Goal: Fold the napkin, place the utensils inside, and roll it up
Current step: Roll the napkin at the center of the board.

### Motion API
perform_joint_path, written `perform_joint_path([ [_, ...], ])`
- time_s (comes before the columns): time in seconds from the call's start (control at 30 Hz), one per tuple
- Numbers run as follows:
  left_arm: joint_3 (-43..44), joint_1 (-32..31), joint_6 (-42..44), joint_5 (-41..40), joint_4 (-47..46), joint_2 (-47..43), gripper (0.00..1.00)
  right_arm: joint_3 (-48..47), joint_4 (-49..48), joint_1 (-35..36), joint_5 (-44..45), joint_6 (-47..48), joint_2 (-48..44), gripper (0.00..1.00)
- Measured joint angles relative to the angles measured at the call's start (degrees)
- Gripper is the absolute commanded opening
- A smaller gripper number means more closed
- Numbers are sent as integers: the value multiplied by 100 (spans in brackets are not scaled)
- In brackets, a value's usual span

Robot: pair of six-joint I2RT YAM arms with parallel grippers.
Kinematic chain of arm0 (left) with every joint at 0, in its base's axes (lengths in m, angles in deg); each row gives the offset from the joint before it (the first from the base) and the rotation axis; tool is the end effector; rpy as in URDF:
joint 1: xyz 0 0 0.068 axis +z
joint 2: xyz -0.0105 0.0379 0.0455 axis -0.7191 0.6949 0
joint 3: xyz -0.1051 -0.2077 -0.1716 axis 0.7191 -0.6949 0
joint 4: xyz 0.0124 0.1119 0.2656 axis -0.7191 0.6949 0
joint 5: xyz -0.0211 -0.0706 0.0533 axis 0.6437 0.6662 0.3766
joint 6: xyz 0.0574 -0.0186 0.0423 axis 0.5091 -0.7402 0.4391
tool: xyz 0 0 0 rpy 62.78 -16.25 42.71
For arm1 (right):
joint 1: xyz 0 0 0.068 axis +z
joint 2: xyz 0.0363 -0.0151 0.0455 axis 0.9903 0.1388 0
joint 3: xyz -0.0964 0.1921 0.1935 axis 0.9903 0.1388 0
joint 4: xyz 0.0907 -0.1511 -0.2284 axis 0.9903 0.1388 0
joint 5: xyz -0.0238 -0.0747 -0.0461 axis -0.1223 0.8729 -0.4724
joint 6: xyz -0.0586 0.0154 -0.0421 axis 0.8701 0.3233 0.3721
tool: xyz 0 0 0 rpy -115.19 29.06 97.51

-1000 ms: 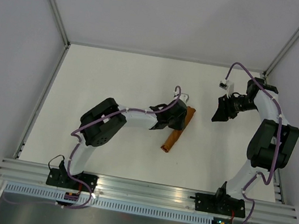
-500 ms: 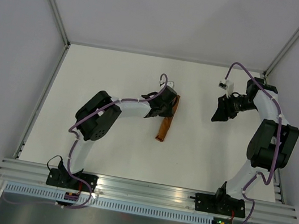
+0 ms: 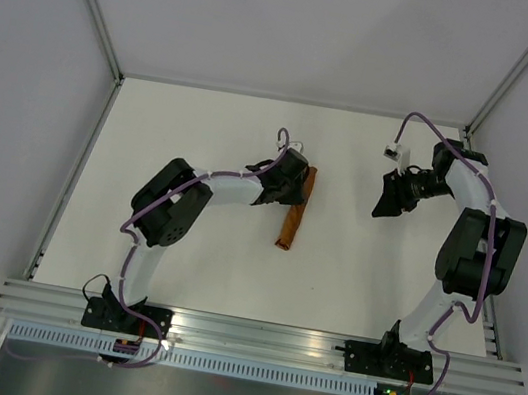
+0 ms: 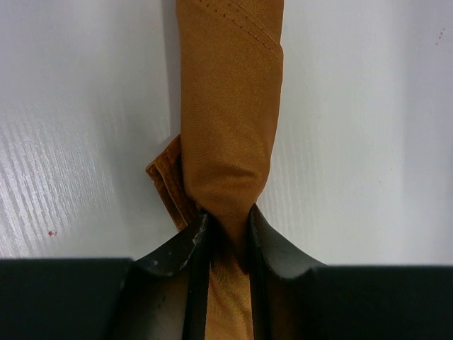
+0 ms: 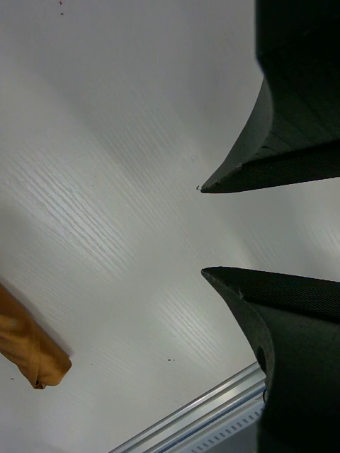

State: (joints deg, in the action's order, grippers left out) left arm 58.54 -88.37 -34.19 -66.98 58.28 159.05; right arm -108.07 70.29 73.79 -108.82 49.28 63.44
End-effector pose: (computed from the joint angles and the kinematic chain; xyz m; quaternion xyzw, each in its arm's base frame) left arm 0.3762 -0.3356 0.1188 -0.0043 0.9285 -0.2129 0.3042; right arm 0.3853 -0.0126 0.2152 -0.3256 0.8687 0.3186 0.1947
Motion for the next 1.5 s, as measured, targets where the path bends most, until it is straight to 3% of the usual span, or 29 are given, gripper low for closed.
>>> perform_joint_path([
  [0.33,-586,275,-708,800,-881,-109,22,2,-7,125,39,-4,2,52],
  [0.7,-761,328,-911,1003,-1259,-109,33,96,-151,273,127,-79,85,52],
  [0.83,-796,328,-911,1008,-1311,-111,40,195,-380,638,236,-308,85,52],
  [1.03,-804,326,-907,1034,-1355,-127,43,232,-699,1167,308,-708,142,48],
  [1.27,-804,328,-903,1032,-1338,-129,40,-555,-850,1432,63,-1438,1224,32],
  [1.5,-807,332,-861,1034,-1329,-129,35,-1825,-835,1528,-575,-2015,2555,28],
])
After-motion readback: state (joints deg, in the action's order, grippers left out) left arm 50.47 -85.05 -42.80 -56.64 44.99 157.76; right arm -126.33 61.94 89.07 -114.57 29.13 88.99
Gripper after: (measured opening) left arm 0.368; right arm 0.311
